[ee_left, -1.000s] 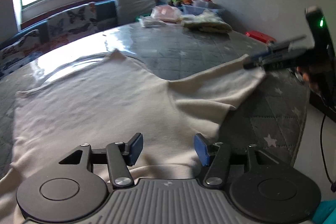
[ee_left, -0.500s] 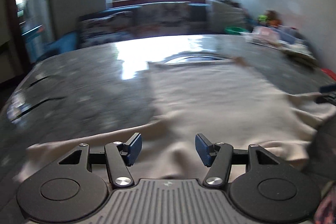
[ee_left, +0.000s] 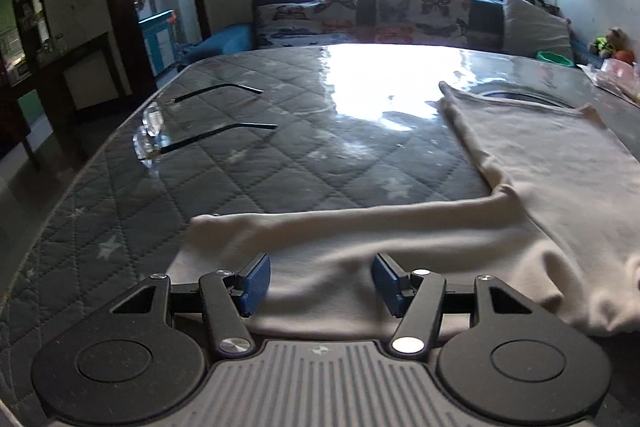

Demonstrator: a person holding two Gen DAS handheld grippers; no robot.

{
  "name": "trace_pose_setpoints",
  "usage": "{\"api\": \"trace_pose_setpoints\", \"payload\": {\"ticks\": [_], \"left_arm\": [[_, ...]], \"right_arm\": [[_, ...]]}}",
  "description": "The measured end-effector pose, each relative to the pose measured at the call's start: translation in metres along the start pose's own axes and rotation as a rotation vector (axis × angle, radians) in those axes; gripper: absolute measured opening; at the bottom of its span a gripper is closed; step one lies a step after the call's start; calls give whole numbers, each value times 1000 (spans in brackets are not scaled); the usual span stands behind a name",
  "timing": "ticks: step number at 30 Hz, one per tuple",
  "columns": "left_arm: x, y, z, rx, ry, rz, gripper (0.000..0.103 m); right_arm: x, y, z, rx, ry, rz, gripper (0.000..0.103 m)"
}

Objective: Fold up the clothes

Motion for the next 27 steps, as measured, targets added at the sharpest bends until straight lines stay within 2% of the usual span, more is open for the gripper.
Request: {"api": "trace_pose_setpoints", "payload": {"ticks": [1,3,5,7,13,21,27], "left_arm": [[0,1,1,1,-6,23,62],[2,2,0,5,-17,80,72],[5,8,-1,-12,-18,77,74],[7,14,0,-32,-15,72,75],[12,15,6,-6,-21,102,74],[20,18,13,-4,-14,149,74],[20,16,14,21,-14,156,74]], "right_arm": [[4,5,1,-15,5,11,61],[10,13,0,-31,17,10,61],[11,12,-1,-16,22,14,61],[8,9,-1,1,23,18,61],[8,7,6,34,-4,32,62],[10,20,-3,-13,54,80,62],[1,28,11,-21,-7,90,63]]}}
Point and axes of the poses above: each gripper's, at about its wrist camera, not at the fingertips, and x roughly the way its jaws point, y to its left, z to its top, the point moved 2 cm from there along x, roughly the way its jaws point, and after that the axes turned 2 degrees about -x, right-handed, at the moved point
